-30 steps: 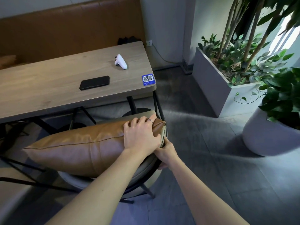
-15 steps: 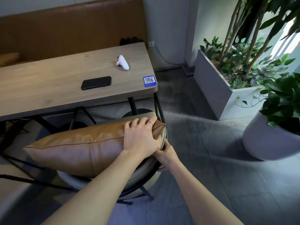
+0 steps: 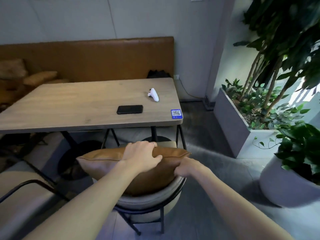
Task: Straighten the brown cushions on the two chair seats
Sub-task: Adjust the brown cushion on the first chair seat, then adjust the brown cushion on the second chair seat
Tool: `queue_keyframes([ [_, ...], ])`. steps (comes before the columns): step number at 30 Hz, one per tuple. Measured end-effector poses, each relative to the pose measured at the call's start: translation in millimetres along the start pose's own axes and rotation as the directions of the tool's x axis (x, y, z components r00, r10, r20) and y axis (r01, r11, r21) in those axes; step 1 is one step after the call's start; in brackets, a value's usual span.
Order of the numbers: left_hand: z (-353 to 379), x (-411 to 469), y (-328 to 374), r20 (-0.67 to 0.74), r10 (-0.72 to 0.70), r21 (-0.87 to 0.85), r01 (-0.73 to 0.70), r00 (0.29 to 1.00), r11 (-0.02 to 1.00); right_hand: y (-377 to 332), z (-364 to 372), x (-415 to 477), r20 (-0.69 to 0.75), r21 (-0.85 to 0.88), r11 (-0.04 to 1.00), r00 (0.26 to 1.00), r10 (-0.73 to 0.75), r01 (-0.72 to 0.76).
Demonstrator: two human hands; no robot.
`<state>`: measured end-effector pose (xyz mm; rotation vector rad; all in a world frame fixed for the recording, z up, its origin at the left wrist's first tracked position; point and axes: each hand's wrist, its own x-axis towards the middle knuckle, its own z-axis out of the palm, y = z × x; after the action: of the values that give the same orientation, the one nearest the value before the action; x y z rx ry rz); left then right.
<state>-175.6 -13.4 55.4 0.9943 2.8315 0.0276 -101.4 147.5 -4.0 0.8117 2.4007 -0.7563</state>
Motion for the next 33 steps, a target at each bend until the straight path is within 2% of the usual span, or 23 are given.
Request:
queue_keyframes([
  [3, -38.8, -34.4, -31.0, -0.07, -0.027, -0.009, 0.027, 0.997, 1.0, -39.5, -19.4, -55.6, -0.111, -0.071, 0.996, 0.992, -0.056, 0.048],
  [7, -86.3, -96.7, -75.7, -0.172, -0.065, 0.008, 0.067, 0.983, 0.998, -107.8, -22.1, -127.4, -0.274, -0.143, 0.97, 0.934, -0.227, 0.194],
  [10, -123.0, -158.2, -117.5, -0.267, -0.117, 0.022, 0.127, 0.957, 0.992, -171.1, -17.0, -188.0, -0.326, -0.228, 0.923, 0.869, -0.373, 0.31],
  [13, -162.1, -224.8, -161.8, -0.381, -0.161, 0.028, 0.185, 0.91, 0.982, -237.7, -9.7, -257.4, -0.384, -0.309, 0.852, 0.764, -0.519, 0.423],
  [16, -201.8, -291.6, -203.6, -0.512, -0.232, -0.001, 0.269, 0.827, 0.963, -301.1, 3.0, -325.1, -0.463, -0.402, 0.759, 0.602, -0.651, 0.512],
  [19, -238.1, -358.8, -244.3, -0.64, -0.288, -0.02, 0.359, 0.712, 0.933, -356.2, 21.6, -384.9, -0.52, -0.538, 0.618, 0.351, -0.779, 0.573],
  [22, -270.4, -418.8, -284.4, -0.715, -0.356, -0.072, 0.443, 0.601, 0.893, -403.1, 38.8, -433.0, -0.545, -0.613, 0.465, 0.084, -0.834, 0.638],
  [24, -287.0, -452.0, -309.2, -0.746, -0.385, -0.096, 0.484, 0.544, 0.87, -431.2, 50.5, -456.4, -0.549, -0.629, 0.388, -0.032, -0.835, 0.673],
  [26, -298.6, -478.2, -333.5, -0.754, -0.406, -0.103, 0.517, 0.516, 0.85, -457.3, 63.1, -473.2, -0.534, -0.62, 0.331, -0.073, -0.842, 0.711],
  [33, -298.7, -522.4, -405.3, -0.742, -0.496, -0.13, 0.628, 0.452, 0.767, -529.3, 110.1, -485.0, -0.447, -0.582, 0.235, -0.065, -0.892, 0.779],
])
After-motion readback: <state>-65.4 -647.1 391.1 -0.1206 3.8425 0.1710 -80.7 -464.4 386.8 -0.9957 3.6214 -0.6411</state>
